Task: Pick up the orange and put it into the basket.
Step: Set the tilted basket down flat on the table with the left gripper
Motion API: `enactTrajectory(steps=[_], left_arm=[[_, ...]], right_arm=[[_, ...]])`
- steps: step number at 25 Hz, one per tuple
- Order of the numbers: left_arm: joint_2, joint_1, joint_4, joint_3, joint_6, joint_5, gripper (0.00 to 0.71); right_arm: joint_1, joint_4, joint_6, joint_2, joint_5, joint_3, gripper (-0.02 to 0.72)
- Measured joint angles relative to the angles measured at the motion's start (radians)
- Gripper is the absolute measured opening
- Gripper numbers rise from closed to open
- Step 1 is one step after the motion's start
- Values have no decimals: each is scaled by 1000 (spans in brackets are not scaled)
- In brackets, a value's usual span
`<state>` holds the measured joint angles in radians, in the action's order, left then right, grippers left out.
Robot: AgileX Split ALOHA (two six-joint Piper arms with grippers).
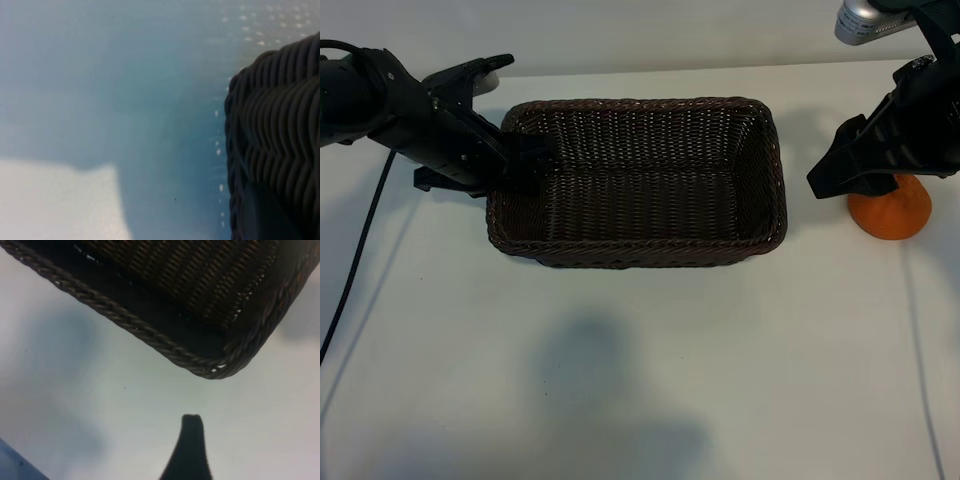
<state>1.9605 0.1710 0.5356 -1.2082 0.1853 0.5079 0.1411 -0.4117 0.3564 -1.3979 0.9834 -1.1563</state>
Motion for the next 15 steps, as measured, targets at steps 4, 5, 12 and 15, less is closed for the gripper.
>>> enactTrajectory(steps=[4,5,12,15], left_arm=[[25,0,7,0,1,0,139],[25,0,11,-1,1,0,139],[29,0,19,-1,20,-3,139],[30,0,43,-1,26,-3,139]], right_arm=[[0,0,0,0,0,0,595],[0,0,0,0,0,0,595],[0,0,0,0,0,0,595],[0,0,0,0,0,0,595]])
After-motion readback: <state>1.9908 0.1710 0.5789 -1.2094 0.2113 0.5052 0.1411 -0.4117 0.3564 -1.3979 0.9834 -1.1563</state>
